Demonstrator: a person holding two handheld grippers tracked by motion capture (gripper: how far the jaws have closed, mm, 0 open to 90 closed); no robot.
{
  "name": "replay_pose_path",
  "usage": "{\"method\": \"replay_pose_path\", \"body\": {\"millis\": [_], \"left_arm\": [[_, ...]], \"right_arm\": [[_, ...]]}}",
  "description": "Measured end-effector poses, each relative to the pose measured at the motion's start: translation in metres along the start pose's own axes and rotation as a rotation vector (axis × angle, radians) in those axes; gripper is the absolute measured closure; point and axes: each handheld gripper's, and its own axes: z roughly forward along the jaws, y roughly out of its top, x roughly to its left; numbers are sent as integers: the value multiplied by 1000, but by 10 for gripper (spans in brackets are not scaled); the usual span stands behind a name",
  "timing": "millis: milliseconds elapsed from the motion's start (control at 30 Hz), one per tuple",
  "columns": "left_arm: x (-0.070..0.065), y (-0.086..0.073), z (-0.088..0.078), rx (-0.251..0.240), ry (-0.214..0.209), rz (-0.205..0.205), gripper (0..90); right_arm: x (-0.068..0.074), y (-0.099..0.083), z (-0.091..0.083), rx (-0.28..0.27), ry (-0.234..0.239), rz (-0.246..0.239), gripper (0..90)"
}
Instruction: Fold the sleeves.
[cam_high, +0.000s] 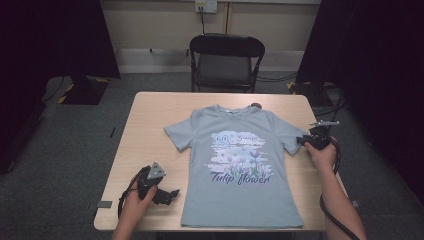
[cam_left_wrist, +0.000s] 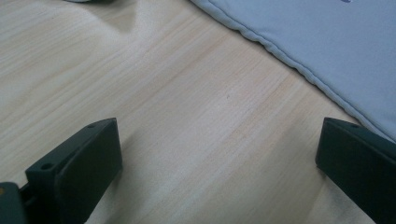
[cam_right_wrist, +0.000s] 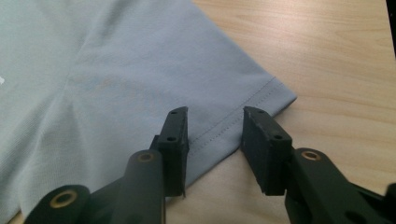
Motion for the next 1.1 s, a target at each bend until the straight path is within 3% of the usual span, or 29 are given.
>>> {"method": "replay_pose_path", "body": {"millis": [133, 333, 400, 467, 767, 1100], "left_arm": [[0, 0, 0, 0, 0, 0, 0], [0, 0, 0, 0, 0, 0, 0], [0, 0, 0, 0, 0, 0, 0], [0, 0, 0, 0, 0, 0, 0], [0, 0, 0, 0, 0, 0, 0], [0, 0, 0, 0, 0, 0, 0]], "right_arm": [[0, -2, 0, -18, 35, 2, 734], [2, -5, 0, -32, 50, 17, 825], [5, -4, 0, -29, 41, -8, 848], [7, -3, 0, -23, 33, -35, 852], [10, -5, -1, -41, 16, -25, 867], [8, -1, -9, -77, 57, 1, 873]]}}
